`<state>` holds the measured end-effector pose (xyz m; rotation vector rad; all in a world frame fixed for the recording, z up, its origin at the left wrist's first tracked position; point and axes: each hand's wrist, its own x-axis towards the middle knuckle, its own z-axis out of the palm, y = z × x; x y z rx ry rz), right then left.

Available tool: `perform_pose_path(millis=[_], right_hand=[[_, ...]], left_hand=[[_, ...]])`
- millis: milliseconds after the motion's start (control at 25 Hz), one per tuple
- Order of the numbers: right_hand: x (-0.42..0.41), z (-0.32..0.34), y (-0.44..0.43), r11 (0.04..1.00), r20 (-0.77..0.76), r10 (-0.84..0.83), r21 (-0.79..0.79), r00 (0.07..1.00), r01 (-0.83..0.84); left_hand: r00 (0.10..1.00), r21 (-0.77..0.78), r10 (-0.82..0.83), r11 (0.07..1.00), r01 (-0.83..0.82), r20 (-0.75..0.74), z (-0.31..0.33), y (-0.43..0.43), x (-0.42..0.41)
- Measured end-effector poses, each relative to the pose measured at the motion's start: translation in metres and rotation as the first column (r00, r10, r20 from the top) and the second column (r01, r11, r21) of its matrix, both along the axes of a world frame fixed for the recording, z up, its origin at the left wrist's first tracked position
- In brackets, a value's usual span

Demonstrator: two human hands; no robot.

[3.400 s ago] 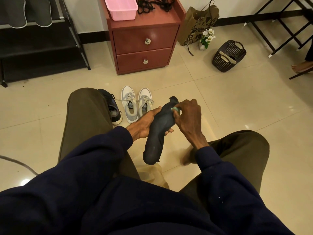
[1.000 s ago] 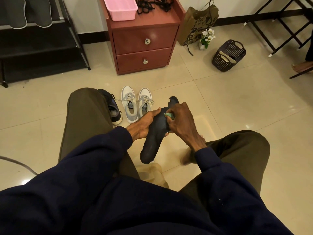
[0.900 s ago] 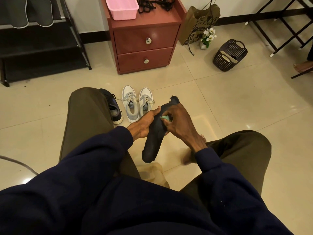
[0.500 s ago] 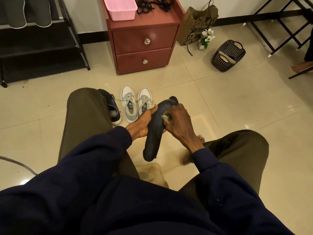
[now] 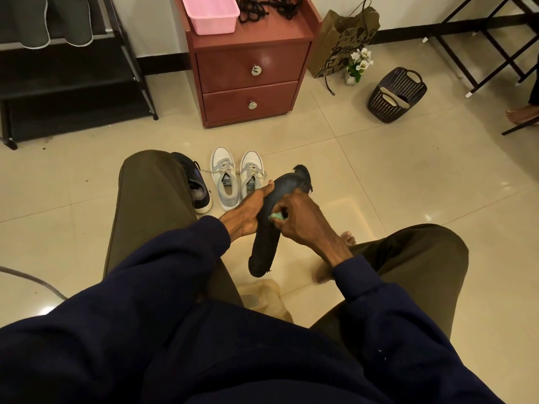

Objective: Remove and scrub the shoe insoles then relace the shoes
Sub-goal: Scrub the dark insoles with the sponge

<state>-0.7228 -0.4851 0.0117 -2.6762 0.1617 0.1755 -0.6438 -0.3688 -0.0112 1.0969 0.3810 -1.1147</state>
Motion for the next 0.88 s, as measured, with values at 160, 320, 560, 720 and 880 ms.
perform_pose_path(millis=[160, 320, 560, 720, 880], right_hand=[[0.007, -0.006, -0.025, 0.936, 0.082, -0.193, -0.283, 0.978, 0.208], [0.001, -0.003, -0.027, 0.980, 0.081, -0.188, -0.050, 0.979, 0.192], [0.004, 0.002, -0.017, 0.967, 0.096, -0.107, -0.223, 0.990, 0.126], [-0.001, -0.001, -0.041, 0.960, 0.144, -0.245, -0.103, 0.959, 0.261], [-0.003, 0.000, -0.014, 0.994, 0.137, -0.094, 0.072, 0.986, 0.085]], left_hand=[[0.999, -0.034, -0.028, 0.999, 0.028, -0.022, 0.001, 0.002, 0.000], [1.000, -0.055, 0.005, 0.998, -0.006, -0.024, 0.003, 0.001, 0.000], [0.997, -0.080, 0.052, 0.995, -0.056, -0.048, -0.005, 0.000, 0.004], [0.993, -0.168, 0.040, 0.984, -0.059, -0.115, -0.002, 0.002, 0.003], [0.993, -0.076, 0.107, 0.991, -0.111, -0.051, -0.008, -0.002, 0.006]])
